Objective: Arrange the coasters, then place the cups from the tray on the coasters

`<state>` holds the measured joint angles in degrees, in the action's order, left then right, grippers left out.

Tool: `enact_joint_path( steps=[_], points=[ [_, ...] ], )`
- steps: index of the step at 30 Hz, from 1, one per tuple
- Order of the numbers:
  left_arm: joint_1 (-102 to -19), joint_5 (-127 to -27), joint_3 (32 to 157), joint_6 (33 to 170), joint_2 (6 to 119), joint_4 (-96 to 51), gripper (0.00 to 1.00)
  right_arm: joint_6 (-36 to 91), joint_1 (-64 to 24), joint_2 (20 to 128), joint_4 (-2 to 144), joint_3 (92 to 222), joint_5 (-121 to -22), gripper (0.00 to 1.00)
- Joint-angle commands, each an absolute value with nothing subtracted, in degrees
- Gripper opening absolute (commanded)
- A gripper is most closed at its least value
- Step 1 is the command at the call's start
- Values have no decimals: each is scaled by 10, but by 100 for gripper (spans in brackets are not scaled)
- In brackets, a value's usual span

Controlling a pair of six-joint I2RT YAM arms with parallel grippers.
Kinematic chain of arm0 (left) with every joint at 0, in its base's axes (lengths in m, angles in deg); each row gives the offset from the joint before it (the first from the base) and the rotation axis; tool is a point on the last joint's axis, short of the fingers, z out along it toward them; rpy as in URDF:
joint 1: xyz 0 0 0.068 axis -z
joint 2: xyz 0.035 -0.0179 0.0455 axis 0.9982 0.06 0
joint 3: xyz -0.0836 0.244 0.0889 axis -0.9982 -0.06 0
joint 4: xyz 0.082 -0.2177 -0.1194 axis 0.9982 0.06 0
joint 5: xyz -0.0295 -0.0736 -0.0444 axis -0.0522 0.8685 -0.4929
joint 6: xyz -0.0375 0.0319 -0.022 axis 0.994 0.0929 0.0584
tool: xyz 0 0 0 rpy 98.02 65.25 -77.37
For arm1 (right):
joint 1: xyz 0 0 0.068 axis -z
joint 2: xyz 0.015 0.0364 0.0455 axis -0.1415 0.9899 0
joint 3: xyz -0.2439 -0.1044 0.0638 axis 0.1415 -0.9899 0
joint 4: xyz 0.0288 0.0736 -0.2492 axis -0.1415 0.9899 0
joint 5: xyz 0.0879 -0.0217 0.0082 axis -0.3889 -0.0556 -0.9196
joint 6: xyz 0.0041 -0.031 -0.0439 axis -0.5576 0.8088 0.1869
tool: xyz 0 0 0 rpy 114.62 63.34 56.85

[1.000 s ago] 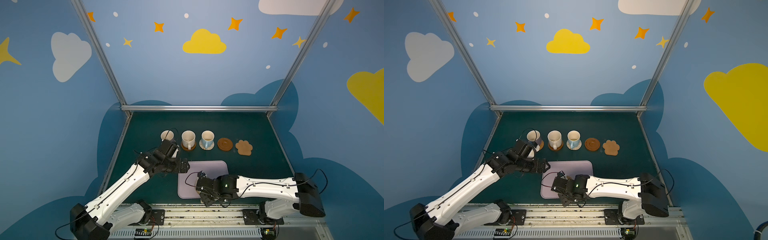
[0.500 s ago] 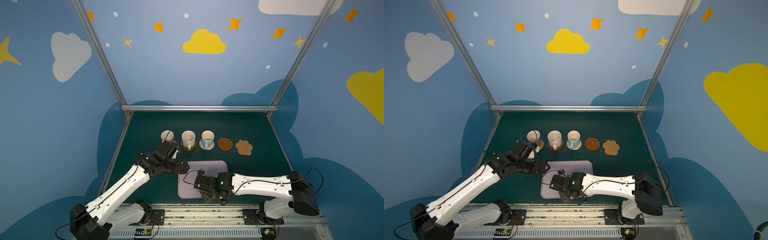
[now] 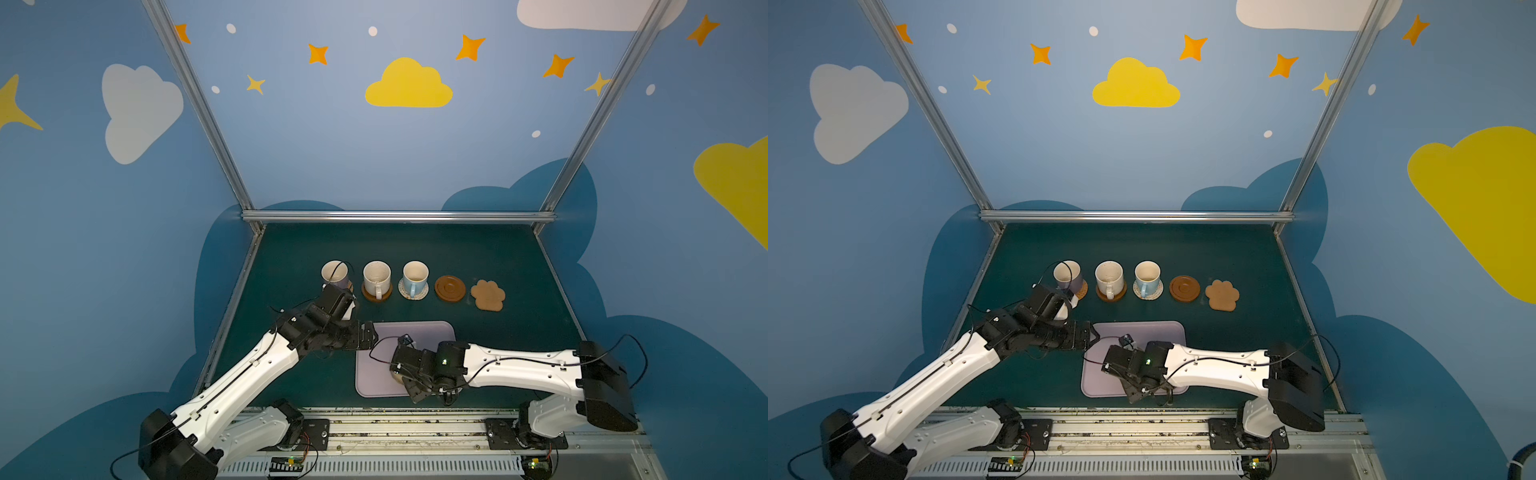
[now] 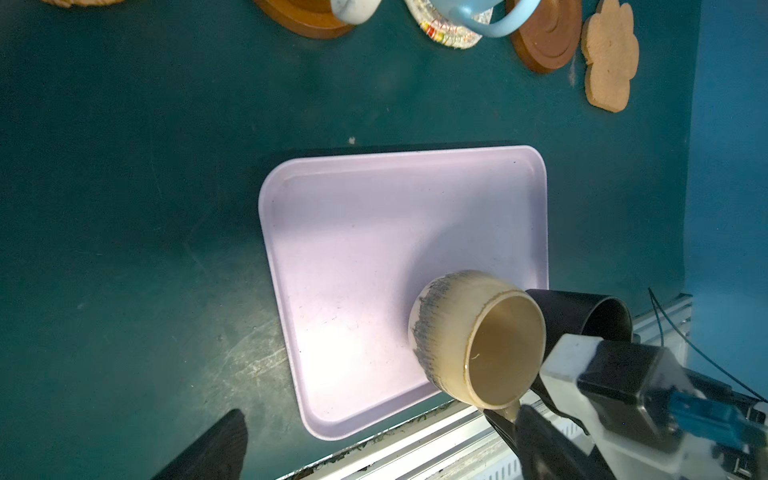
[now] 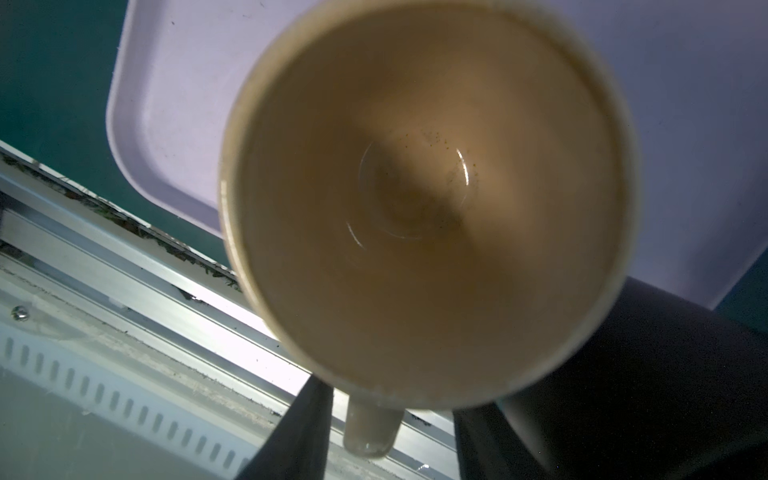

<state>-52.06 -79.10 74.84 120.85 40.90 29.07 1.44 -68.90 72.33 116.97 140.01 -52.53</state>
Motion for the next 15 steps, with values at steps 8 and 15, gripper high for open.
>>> enact_joint_path(
  steps=[8,15],
  points=[
    [-525,-775,725,1228,386,272,100,26,-687,739,1141,1401,-491,42],
    [-525,-765,715,1236,384,260,100,26,-687,754,1143,1409,-490,44]
  ],
)
